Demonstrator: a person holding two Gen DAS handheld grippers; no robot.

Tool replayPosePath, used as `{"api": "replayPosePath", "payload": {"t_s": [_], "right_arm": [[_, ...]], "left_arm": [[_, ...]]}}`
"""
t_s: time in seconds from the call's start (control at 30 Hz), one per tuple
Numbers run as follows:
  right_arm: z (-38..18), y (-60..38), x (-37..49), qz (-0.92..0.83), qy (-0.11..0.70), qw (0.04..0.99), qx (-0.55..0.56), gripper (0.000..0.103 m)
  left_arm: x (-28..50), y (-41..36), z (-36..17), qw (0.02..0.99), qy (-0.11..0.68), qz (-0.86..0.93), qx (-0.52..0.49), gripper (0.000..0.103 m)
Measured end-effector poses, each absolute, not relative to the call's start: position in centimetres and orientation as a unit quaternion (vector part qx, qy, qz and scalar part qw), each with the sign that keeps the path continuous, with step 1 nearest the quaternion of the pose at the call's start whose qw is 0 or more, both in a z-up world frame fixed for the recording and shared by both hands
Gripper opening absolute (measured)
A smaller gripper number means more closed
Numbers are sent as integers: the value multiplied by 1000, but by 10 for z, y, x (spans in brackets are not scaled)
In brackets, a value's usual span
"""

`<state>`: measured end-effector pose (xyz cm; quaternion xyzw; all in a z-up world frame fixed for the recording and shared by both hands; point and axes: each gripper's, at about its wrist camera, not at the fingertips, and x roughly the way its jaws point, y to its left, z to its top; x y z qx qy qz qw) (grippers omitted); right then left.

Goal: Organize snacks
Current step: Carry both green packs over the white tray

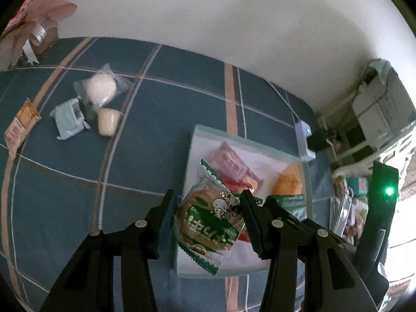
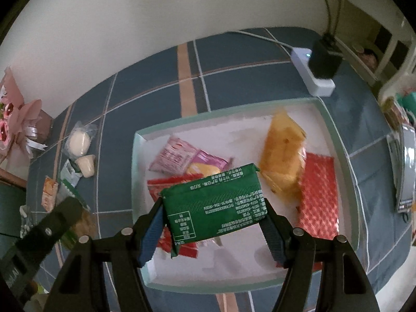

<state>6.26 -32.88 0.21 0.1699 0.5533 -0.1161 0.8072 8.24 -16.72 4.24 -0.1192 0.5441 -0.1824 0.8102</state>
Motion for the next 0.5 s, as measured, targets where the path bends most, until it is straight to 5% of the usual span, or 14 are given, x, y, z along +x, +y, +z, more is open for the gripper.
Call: {"api": "replayPosePath", "payload": {"t_s": [0.5], "right_arm": [[-29, -349, 24, -140, 594, 766, 204, 72]], "left_arm": [[57, -196, 6, 772, 596, -199, -94, 52]]}}
